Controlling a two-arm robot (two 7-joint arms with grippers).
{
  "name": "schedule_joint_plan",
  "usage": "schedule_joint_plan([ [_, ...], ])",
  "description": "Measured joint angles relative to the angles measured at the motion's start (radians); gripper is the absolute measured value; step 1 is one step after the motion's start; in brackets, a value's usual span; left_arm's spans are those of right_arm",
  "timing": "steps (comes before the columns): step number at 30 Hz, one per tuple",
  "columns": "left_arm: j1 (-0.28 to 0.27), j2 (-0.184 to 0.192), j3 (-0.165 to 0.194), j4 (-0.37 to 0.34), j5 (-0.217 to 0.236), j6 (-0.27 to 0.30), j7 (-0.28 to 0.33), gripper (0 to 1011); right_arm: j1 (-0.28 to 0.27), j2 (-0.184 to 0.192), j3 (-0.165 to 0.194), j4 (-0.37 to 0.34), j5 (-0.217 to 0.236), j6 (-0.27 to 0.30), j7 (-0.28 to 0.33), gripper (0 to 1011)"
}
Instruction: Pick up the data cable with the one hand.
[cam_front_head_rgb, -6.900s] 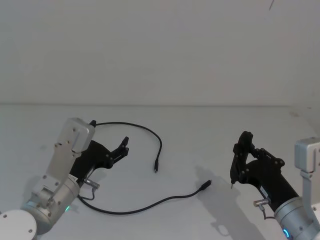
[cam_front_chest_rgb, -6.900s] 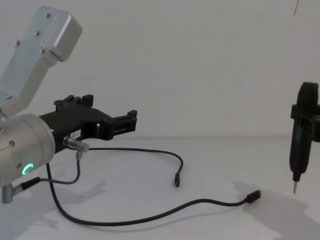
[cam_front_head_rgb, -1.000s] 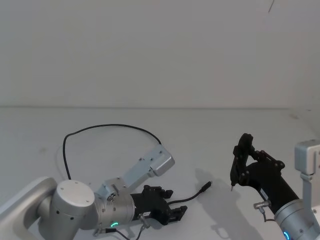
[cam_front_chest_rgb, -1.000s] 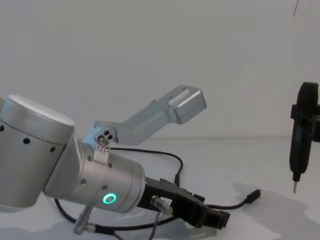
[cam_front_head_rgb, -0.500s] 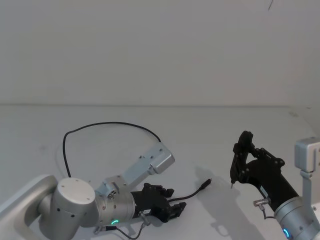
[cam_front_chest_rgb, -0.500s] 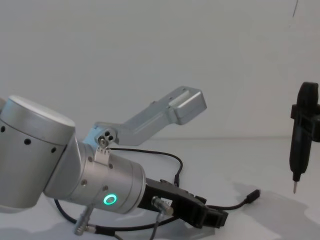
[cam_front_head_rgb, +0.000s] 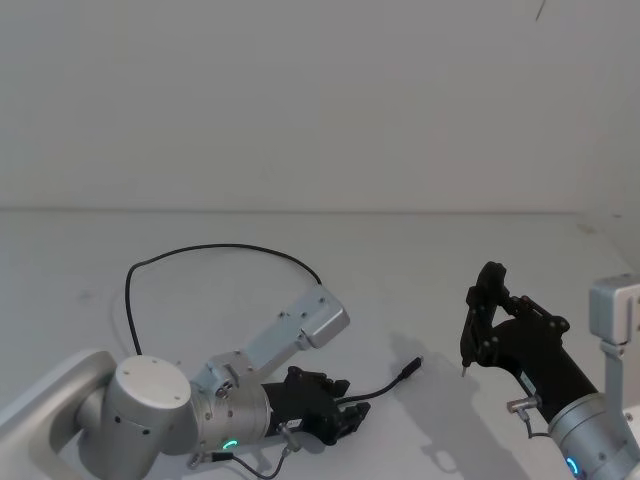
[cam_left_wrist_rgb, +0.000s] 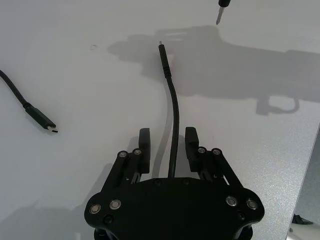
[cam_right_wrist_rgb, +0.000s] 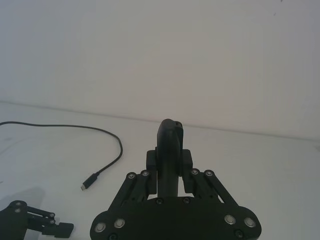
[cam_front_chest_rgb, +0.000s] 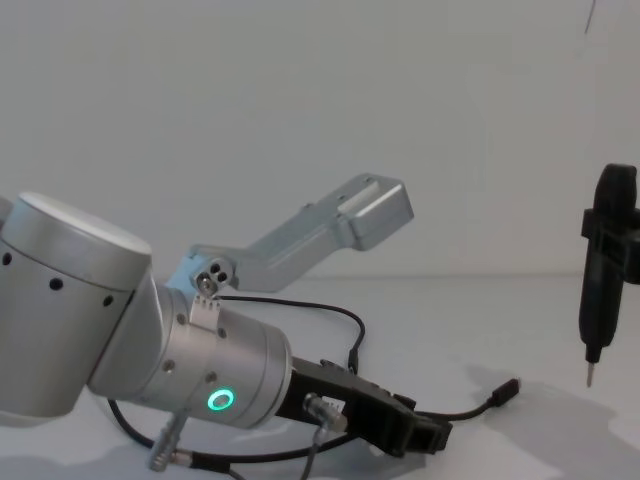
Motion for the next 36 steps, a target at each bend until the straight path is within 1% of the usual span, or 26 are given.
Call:
schedule_joint_plan([
  [36,0.0,0.0,0.0,0.0,0.002,0.001,0.0,176,0.0,0.0,0.0,0.0,0.0,0.0,0.0,279],
])
